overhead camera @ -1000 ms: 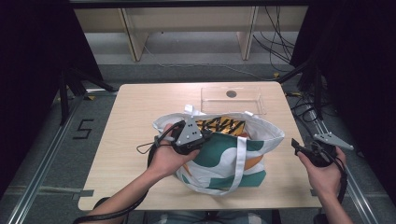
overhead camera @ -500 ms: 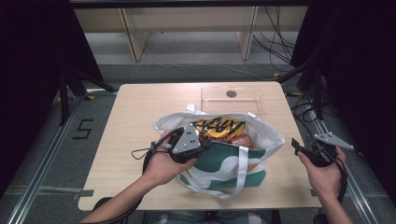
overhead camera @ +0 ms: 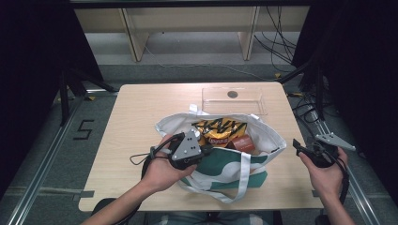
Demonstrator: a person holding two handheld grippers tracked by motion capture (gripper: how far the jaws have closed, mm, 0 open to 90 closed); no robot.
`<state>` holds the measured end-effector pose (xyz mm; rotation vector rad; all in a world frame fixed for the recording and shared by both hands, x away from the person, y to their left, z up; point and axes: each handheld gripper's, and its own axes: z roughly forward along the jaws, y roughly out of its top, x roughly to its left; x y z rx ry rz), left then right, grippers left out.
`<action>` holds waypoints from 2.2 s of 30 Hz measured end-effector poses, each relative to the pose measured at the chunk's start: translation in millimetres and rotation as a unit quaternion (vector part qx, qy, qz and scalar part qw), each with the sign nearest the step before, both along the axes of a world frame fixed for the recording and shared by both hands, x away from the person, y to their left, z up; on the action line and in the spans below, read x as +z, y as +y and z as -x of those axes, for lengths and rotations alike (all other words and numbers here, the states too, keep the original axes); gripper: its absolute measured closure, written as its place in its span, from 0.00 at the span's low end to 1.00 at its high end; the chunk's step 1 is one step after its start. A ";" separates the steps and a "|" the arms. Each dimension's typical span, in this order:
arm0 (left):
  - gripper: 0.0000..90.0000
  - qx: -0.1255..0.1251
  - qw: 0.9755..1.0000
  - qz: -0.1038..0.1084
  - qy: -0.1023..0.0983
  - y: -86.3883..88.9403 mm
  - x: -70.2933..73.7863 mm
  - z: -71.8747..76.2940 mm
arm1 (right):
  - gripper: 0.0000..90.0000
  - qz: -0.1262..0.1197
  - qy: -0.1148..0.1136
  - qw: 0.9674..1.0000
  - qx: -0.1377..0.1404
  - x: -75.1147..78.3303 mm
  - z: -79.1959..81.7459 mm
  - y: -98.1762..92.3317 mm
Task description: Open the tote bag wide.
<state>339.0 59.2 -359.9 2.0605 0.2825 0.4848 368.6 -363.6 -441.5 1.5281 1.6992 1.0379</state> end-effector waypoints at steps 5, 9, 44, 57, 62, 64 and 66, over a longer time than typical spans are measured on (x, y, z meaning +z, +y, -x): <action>0.97 -0.013 1.000 -0.006 0.013 0.0 -2.9 4.9 | 0.48 0.017 -0.005 1.000 0.011 -0.9 -2.0 -2.8; 0.97 -0.024 0.999 -0.018 0.022 0.3 -8.0 8.9 | 0.48 0.011 -0.002 1.000 0.007 -1.0 -1.5 -1.7; 0.97 0.003 0.993 -0.097 0.066 -22.3 -92.3 -3.2 | 0.47 -0.005 0.010 1.000 0.003 -3.0 -1.7 -1.1; 0.96 0.013 0.992 -0.112 0.063 -26.8 -105.8 -5.1 | 0.47 0.007 0.009 1.000 0.008 -2.3 -2.2 -3.4; 0.96 0.015 0.990 -0.127 0.058 -29.0 -110.0 -4.3 | 0.47 0.007 0.004 1.000 0.010 -2.1 -2.6 -3.1; 0.95 0.014 0.990 -0.124 0.062 -28.7 -109.0 -4.9 | 0.47 -0.009 0.010 1.000 -0.001 -0.6 -0.4 -0.2; 0.94 0.014 0.991 -0.120 0.062 -27.5 -106.6 -4.6 | 0.47 -0.004 -0.005 1.000 0.012 0.1 -2.0 -2.1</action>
